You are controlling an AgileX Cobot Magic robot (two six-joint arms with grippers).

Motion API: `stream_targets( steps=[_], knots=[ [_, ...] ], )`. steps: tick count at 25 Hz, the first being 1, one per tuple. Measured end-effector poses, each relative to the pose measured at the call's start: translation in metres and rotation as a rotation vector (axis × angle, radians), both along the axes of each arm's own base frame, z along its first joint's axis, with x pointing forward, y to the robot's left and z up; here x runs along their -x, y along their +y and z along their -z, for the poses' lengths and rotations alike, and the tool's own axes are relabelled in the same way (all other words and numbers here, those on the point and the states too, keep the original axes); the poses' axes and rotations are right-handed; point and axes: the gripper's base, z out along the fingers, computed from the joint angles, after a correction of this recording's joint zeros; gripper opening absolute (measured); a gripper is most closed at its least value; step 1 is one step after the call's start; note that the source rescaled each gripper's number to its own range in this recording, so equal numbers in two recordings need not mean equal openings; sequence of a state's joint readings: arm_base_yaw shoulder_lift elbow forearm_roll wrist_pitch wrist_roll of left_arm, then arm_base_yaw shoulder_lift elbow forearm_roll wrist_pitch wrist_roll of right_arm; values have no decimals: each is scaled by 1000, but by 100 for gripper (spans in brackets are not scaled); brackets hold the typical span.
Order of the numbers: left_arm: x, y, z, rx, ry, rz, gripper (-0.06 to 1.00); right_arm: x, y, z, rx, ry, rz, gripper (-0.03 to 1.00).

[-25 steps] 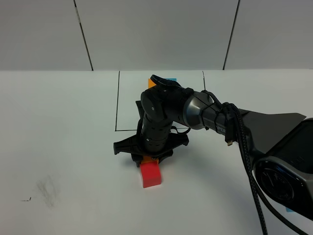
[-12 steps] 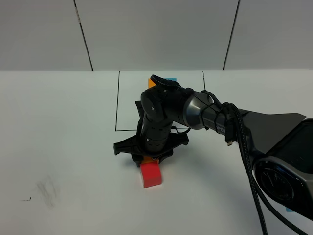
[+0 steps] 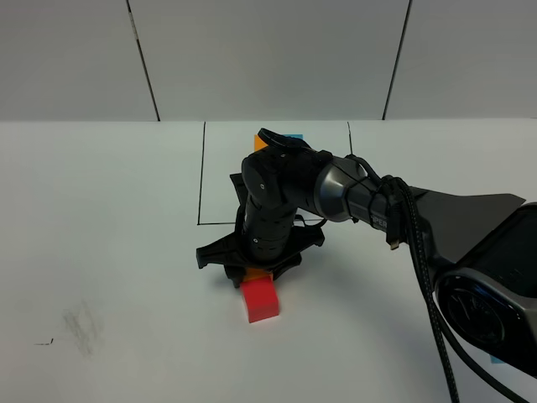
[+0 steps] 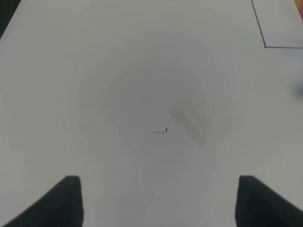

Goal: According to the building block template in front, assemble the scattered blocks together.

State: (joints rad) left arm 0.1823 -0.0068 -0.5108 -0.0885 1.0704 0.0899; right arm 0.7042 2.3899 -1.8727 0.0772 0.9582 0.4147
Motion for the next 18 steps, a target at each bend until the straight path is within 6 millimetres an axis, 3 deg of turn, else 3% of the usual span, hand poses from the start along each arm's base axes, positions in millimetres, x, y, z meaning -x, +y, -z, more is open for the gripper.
stream_targets(
  steps=[5, 10, 18],
  knots=[
    [0, 0, 0, 0, 0, 0, 61, 0, 0, 0, 3, -4, -20, 50],
    [0, 0, 0, 0, 0, 0, 61, 0, 0, 0, 4, -11, -34, 68],
    [0, 0, 0, 0, 0, 0, 61, -2, 0, -4, 43, -47, -79, 76]
  ],
)
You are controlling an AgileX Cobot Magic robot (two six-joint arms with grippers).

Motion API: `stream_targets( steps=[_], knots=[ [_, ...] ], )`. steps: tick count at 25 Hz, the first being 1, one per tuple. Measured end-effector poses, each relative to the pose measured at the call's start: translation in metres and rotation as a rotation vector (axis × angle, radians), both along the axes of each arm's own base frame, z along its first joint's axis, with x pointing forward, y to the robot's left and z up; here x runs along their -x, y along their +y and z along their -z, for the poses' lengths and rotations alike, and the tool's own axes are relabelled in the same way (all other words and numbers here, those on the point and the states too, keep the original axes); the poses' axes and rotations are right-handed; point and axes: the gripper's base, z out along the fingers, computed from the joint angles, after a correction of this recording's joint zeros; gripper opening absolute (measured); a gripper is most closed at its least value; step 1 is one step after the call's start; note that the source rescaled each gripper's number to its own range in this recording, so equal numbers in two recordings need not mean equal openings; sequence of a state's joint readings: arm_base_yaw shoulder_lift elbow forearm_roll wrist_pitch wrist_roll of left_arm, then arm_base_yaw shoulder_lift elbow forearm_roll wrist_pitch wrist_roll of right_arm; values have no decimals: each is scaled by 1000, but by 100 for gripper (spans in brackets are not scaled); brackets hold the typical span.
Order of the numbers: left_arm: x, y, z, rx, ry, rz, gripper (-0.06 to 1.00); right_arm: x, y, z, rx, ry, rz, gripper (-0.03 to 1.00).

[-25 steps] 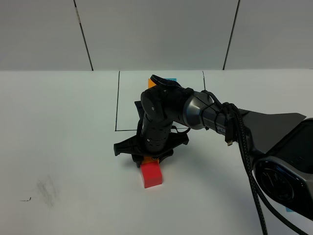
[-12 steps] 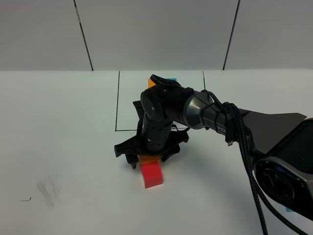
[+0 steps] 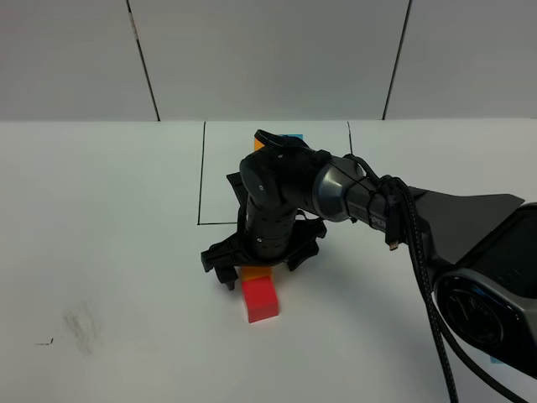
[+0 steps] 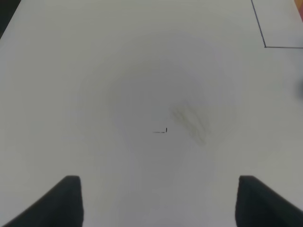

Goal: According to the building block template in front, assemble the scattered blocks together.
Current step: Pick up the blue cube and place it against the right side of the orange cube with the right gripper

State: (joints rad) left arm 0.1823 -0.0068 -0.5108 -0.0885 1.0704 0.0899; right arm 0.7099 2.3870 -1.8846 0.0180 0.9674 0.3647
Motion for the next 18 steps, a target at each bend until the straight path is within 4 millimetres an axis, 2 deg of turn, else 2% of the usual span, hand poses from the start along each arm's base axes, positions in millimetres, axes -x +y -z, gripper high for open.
stream_targets(
  steps=[4, 12, 18],
  knots=[
    [0, 0, 0, 0, 0, 0, 61, -7, 1, -7, 14, -11, -9, 77],
    [0, 0, 0, 0, 0, 0, 61, -20, 8, -51, -13, -88, -33, 77],
    [0, 0, 0, 0, 0, 0, 61, -32, -2, -79, 66, -165, -54, 77]
  ],
)
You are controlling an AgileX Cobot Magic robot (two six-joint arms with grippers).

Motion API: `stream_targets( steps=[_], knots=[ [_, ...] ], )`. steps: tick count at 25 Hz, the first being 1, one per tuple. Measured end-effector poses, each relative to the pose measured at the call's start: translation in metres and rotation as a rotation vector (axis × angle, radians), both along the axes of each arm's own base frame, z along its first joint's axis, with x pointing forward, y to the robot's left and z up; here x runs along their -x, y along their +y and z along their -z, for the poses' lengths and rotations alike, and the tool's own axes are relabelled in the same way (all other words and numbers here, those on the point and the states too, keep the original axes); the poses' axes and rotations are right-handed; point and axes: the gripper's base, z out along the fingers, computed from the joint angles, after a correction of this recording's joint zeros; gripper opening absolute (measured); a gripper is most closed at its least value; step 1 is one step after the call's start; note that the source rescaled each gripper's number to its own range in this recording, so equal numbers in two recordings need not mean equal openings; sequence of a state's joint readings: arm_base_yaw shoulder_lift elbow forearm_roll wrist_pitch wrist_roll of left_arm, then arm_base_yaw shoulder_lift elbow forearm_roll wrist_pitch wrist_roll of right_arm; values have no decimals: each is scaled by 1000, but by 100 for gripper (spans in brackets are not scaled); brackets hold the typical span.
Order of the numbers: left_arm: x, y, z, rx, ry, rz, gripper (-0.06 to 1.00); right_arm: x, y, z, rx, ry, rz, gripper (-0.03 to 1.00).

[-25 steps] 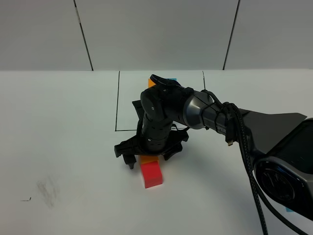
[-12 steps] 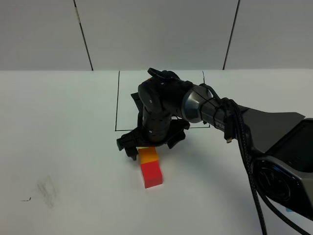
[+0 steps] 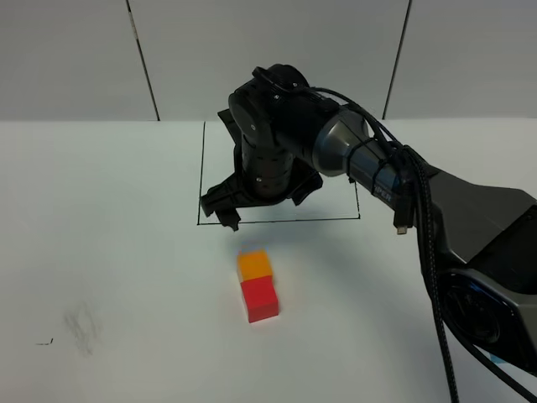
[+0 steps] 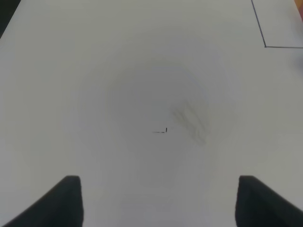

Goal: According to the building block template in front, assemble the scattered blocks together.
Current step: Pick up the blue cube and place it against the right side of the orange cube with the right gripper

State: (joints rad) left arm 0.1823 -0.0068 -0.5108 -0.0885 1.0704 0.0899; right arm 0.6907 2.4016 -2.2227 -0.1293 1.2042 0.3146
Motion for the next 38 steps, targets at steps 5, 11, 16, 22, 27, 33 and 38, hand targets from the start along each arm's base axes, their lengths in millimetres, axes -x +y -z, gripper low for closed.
stream_targets(
  steps=[5, 11, 16, 22, 27, 33, 38],
  knots=[
    [0, 0, 0, 0, 0, 0, 61, -8, -13, -13, -19, -7, 0, 75],
    [0, 0, 0, -1, 0, 1, 61, -14, -37, -53, -43, -76, -18, 74],
    [0, 0, 0, -1, 0, 1, 61, -14, -68, -98, -62, -154, -6, 74],
    [0, 0, 0, -2, 0, 1, 61, -14, -94, -127, -98, -197, 38, 74],
    [0, 0, 0, -2, 0, 1, 61, -16, -123, -148, -139, -217, 76, 74],
    [0, 0, 0, -2, 0, 1, 61, 18, -152, -221, -86, -424, 59, 74],
    [0, 0, 0, -2, 0, 1, 61, 43, -171, -259, -56, -535, 63, 74]
  ],
)
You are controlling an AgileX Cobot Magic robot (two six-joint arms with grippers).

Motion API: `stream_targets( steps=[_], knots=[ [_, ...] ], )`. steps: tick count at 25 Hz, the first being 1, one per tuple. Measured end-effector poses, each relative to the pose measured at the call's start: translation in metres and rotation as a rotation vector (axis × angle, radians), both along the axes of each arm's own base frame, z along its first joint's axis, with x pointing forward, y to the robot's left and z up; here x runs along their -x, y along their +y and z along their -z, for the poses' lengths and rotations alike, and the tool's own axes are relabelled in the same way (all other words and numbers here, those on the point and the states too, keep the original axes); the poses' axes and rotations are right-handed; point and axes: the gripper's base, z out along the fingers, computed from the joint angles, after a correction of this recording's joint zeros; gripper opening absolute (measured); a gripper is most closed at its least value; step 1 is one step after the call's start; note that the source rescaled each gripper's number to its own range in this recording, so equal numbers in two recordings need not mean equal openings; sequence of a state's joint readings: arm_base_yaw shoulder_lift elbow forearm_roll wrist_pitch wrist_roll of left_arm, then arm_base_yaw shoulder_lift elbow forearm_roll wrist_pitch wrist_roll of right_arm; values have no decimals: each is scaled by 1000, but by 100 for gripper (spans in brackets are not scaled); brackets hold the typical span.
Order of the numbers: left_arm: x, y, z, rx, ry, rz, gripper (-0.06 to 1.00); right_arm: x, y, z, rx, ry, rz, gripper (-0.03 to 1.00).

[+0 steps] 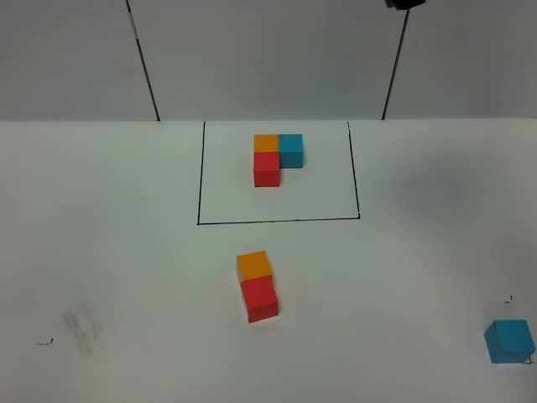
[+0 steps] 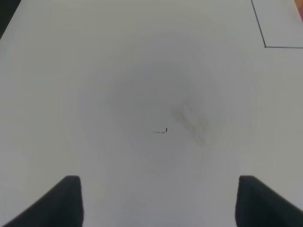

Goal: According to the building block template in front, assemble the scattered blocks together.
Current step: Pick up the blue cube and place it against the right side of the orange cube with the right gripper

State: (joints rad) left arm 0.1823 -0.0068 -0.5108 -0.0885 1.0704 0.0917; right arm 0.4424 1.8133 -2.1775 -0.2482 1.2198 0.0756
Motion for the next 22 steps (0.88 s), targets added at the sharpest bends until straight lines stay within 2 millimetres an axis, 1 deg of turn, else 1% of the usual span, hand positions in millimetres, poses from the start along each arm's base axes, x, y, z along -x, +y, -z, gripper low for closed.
stream_targets(
  steps=[1, 3, 4, 7, 8, 9, 11, 15, 17, 20, 22],
  knots=[
    [0, 0, 0, 0, 0, 0, 61, 4, -2, -2, 8, -3, -4, 74],
    [0, 0, 0, 0, 0, 0, 61, 10, -9, 5, 49, 24, -2, 74],
    [0, 0, 0, 1, 0, 0, 61, 14, -16, 8, 68, 39, 7, 74],
    [0, 0, 0, 1, 0, 0, 61, 24, -43, 30, 154, 118, 69, 74],
    [0, 0, 0, 1, 0, 0, 61, 29, -53, 33, 172, 130, 92, 74],
    [0, 0, 0, 1, 0, 0, 61, 33, -60, 39, 187, 154, 109, 74],
    [0, 0, 0, 1, 0, 0, 61, 45, -74, 45, 201, 178, 136, 74],
    [0, 0, 0, 1, 0, 0, 61, 70, -83, 64, 214, 250, 137, 74],
    [0, 0, 0, 1, 0, 0, 61, 81, -83, 81, 204, 312, 124, 74],
    [0, 0, 0, 1, 0, 0, 61, 93, -84, 99, 190, 373, 110, 74],
    [0, 0, 0, 1, 0, 0, 61, 99, -84, 104, 179, 390, 105, 73]
  ],
)
